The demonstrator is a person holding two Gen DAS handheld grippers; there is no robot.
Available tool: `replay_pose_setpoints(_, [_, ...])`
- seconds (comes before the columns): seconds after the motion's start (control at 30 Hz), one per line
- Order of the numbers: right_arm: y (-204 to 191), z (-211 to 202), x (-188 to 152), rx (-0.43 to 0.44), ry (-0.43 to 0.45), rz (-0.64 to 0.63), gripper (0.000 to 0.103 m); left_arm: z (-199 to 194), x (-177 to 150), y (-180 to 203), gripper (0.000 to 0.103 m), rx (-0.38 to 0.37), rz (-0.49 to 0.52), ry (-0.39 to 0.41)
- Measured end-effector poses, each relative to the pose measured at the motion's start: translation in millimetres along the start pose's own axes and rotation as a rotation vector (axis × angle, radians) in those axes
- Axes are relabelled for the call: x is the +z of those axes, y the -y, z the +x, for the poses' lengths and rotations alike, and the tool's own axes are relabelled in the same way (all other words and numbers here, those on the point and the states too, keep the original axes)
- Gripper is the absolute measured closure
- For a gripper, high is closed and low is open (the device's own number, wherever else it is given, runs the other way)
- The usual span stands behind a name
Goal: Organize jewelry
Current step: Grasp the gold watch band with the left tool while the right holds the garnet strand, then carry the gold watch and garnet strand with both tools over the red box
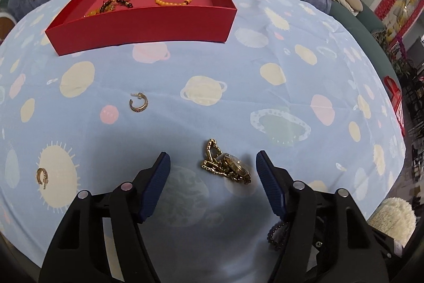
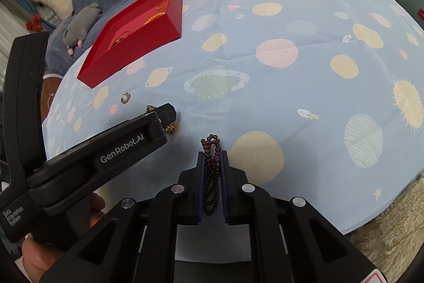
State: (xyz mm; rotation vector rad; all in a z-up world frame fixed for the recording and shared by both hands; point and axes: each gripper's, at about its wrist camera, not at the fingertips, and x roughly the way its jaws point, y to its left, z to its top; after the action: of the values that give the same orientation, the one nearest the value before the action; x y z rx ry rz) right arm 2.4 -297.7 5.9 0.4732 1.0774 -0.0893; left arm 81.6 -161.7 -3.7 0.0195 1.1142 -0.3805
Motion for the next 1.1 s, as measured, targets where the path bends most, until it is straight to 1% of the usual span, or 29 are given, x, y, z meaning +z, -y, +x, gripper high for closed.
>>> replay_pose_setpoints(0.07, [-0.3, 1.1, -0.3, 0.003, -0.003, -0.002, 0.093, -1.7, -0.9, -1.8, 0.050, 0.002, 0.010, 0.010])
replay_pose_setpoints(0.13, [-1.8, 2.5, -0.9, 0.002, -0.005, -0.007, 0.093, -3.1, -1.2, -4.0, 0.058, -0.009, 0.017, 0.015])
replay_pose_setpoints(0.2, [-3.3, 3.0, -1.6, 0.002, -0.007, -0.012, 0.093, -4.0, -1.9, -5.8, 0.069, -0.016, 0.020, 0.016])
replay_pose_setpoints(0.27, [-4.1, 2.8, -2.3, 0.000, -0.007, -0.016, 0.093, -4.9, -2.5, -7.1, 0.073, -0.027, 0.020, 0.015])
replay_pose_setpoints(0.33, [-4.0, 2.2, -3.0, 0.001, -0.006, -0.016, 0.093, -5.1, -3.0, -8.3, 0.080, -0.047, 0.016, 0.012])
replay_pose_setpoints(0.37, [-4.1, 2.3, -2.9, 0.000, -0.006, -0.016, 0.093, -5.8, -3.4, -9.1, 0.081, -0.054, 0.013, 0.010])
replay_pose_setpoints(0.47, [-5.6, 1.2, -4.0, 0.002, -0.003, -0.020, 0.093, -8.4, -5.3, -11.8, 0.088, -0.059, 0.013, 0.007])
replay_pose_setpoints(0.6, [-10.4, 0.2, -6.7, 0.014, -0.002, -0.032, 0.093, -15.0, -9.9, -22.6, 0.089, -0.064, -0.003, 0.008])
replay_pose_setpoints(0.67, [-13.4, -0.3, -8.3, 0.021, -0.002, -0.038, 0.093, -19.8, -13.8, -31.9, 0.094, -0.067, -0.016, 0.006])
replay_pose_setpoints(0.9, [-25.0, -0.1, -14.1, 0.039, -0.004, -0.067, 0.093, -34.5, -26.1, -57.5, 0.094, -0.042, -0.055, 0.013])
replay_pose_setpoints(1.1, [-26.5, -3.2, -15.7, 0.050, 0.004, -0.070, 0.093, -47.6, -31.8, -70.6, 0.095, -0.045, -0.077, 0.025])
